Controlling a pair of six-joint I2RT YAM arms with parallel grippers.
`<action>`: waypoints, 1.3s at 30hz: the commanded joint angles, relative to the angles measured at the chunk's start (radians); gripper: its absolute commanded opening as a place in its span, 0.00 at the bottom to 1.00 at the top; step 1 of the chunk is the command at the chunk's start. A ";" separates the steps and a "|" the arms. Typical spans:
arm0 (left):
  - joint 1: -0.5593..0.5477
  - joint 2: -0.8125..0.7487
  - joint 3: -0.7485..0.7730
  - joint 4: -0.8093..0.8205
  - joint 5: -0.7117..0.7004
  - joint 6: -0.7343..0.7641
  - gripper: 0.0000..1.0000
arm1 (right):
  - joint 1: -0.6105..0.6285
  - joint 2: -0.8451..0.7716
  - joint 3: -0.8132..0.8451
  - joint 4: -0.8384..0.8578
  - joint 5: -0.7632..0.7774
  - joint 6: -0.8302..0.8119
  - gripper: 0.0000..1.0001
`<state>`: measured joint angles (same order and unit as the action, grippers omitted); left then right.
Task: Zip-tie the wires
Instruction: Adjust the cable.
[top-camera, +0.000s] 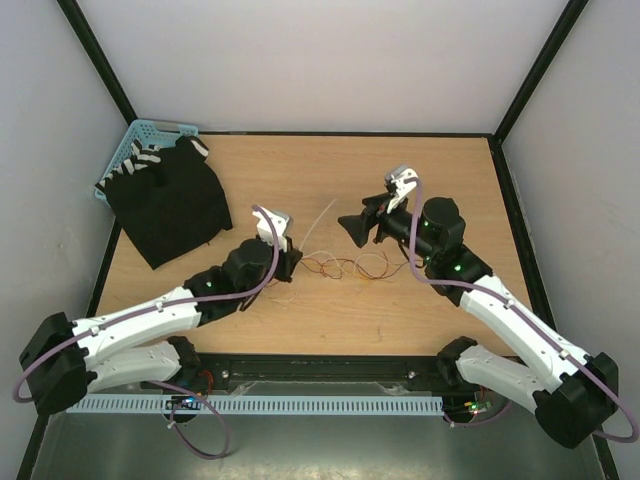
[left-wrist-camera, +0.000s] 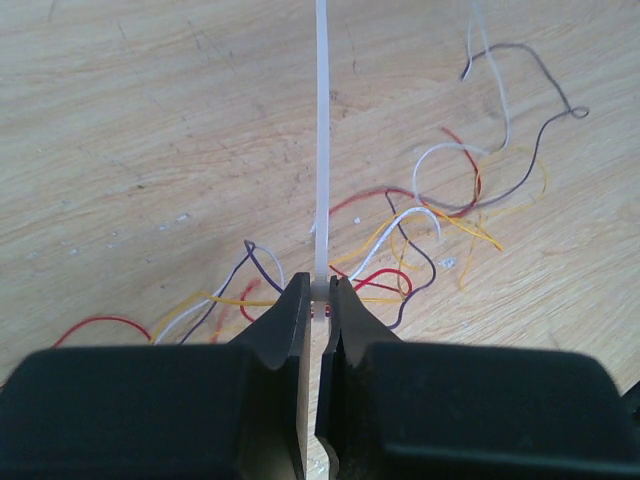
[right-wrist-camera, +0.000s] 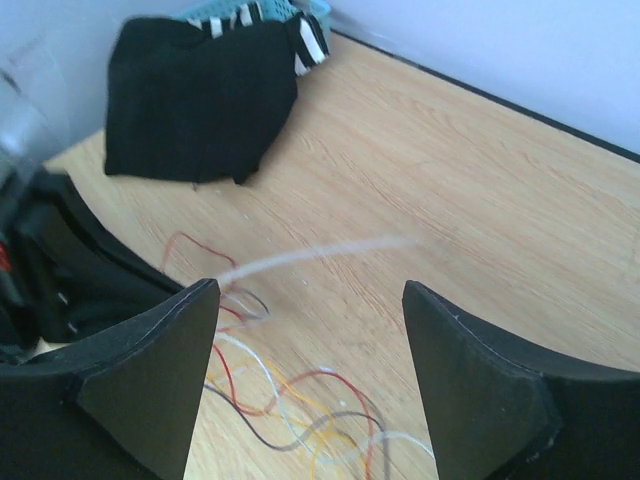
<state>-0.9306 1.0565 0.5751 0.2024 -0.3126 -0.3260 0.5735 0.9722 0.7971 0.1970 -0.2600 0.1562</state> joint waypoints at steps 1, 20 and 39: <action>0.023 -0.032 0.097 -0.159 0.018 0.006 0.00 | -0.003 -0.027 -0.087 0.065 0.010 -0.126 0.84; 0.040 -0.017 0.246 -0.329 0.072 0.039 0.00 | -0.003 0.264 -0.109 0.232 -0.397 -0.171 0.78; 0.048 -0.042 0.251 -0.328 0.097 0.019 0.00 | -0.002 0.357 -0.108 0.301 -0.408 -0.136 0.46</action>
<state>-0.8913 1.0443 0.7906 -0.1276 -0.2211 -0.3000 0.5732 1.3472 0.6609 0.4583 -0.6479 0.0097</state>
